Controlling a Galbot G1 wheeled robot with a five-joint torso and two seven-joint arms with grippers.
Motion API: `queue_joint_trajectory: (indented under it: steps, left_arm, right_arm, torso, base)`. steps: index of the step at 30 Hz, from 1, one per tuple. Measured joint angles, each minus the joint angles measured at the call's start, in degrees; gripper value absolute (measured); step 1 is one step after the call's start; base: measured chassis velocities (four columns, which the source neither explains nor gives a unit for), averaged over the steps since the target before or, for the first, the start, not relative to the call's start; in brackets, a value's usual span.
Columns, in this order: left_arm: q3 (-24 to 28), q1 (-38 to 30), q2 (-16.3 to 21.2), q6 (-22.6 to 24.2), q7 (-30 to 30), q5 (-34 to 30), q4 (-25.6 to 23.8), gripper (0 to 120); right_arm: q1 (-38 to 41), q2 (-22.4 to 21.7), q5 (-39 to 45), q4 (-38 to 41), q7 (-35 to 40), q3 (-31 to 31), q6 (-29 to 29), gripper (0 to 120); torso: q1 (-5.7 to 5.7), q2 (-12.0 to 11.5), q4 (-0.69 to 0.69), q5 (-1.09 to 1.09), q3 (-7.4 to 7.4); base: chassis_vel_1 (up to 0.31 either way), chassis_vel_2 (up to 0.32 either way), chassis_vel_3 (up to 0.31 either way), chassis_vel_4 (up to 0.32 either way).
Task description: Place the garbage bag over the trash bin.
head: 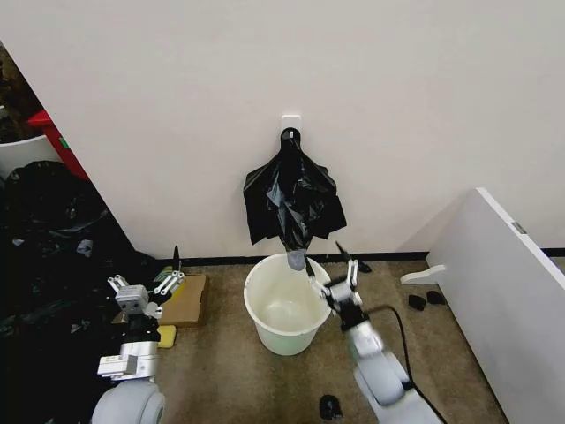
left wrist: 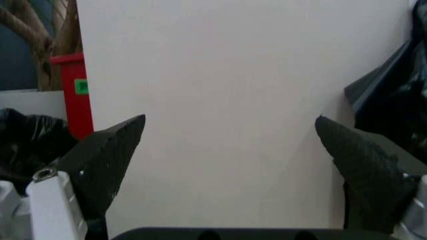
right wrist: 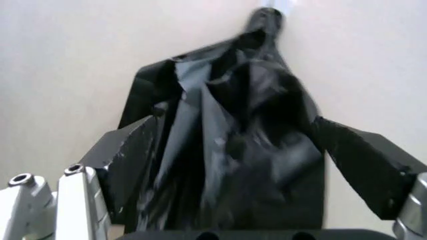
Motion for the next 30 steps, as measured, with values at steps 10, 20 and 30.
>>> queue_joint_trajectory:
  steps: [10, 20, 30]
  left_arm:
    - [-0.42, -1.62, -0.71, 0.09, -0.06, 0.34, 3.2, 100]
    - [-0.49, -2.3, -1.18, -0.34, -0.27, 0.81, 4.75, 100]
    - [-0.31, -1.93, -1.36, -0.67, -0.31, 1.17, 4.69, 100]
  right_arm:
    - [6.9, 4.39, -29.77, -9.33, 14.06, -0.66, -9.75, 77]
    - [7.92, 6.05, -45.62, -13.23, 24.96, -2.09, -25.76, 87]
    - [7.56, 6.76, -48.24, -11.19, 24.86, -1.09, -24.13, 73]
  torso:
    - [0.0, 0.0, 0.0, -0.01, 0.0]
    - [0.0, 0.0, -0.02, 0.0, -0.01]
    - [-0.01, 0.0, -0.01, 0.0, -0.01]
  base:
    - [0.0, 0.0, 0.0, 0.0]
    - [0.0, 0.0, 0.0, 0.0]
    - [0.0, 0.0, 0.0, 0.0]
